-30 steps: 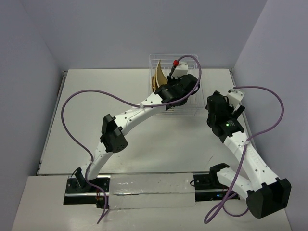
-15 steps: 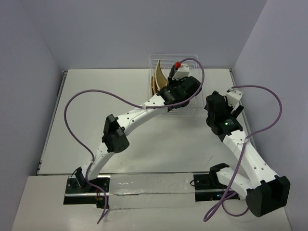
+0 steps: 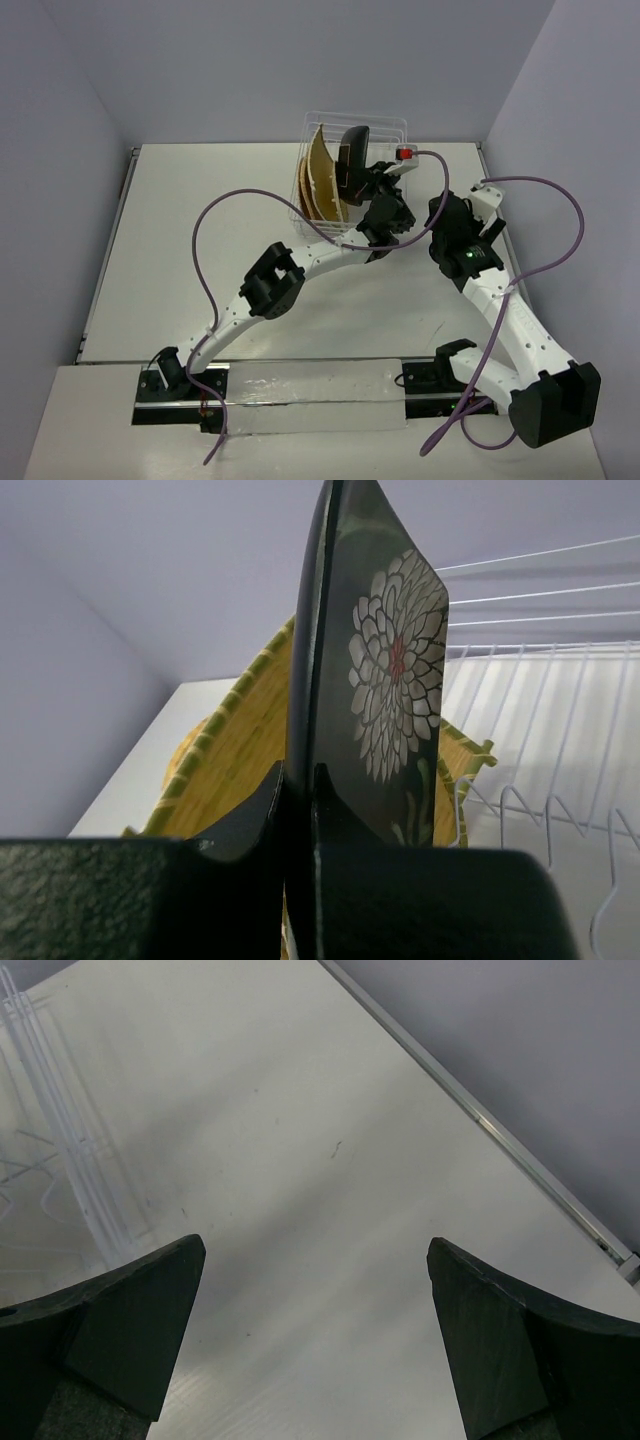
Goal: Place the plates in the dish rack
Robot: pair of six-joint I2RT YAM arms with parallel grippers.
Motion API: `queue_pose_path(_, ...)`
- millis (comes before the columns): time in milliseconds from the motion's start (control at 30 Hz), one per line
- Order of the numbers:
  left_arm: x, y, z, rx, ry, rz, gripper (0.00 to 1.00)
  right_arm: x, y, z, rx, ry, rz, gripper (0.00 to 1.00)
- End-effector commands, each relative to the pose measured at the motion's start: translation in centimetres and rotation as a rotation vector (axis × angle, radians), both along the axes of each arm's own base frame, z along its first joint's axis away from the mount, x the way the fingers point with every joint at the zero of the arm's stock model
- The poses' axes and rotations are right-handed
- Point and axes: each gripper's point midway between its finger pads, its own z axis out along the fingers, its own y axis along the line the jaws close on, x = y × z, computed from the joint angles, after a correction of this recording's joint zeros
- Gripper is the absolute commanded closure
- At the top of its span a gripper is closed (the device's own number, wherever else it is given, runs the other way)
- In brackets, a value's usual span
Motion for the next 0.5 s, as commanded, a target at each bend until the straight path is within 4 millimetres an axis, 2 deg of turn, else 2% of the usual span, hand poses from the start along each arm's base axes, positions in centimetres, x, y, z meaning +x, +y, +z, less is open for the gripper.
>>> queue_pose_path(0, -3.4, 4.9, 3.7, -0.177, 0.114, 0.181, 1.0, 0.5, 0.0, 0.6, 0.016, -0.027, -0.008, 0.0)
queue_pose_path(133, -3.7, 4.9, 4.5, -0.21, 0.103, 0.172, 1.0, 0.5, 0.0, 0.5, 0.02, -0.027, -0.01, 0.0)
queue_pose_path(233, -3.9, 5.1, 6.0, -0.266, 0.076, 0.166, 1.0, 0.5, 0.1, 0.8, 0.029, -0.04, -0.006, 0.0)
queue_pose_path(367, -4.5, 5.4, 8.5, -0.354, 0.027, 0.149, 1.0, 0.5, 0.0, 1.3, 0.046, -0.063, -0.016, 0.0)
queue_pose_path(467, -5.2, 5.1, 11.2, -0.408, -0.031, 0.108, 1.0, 0.6, 0.2, 1.6, 0.073, -0.078, -0.001, 0.0)
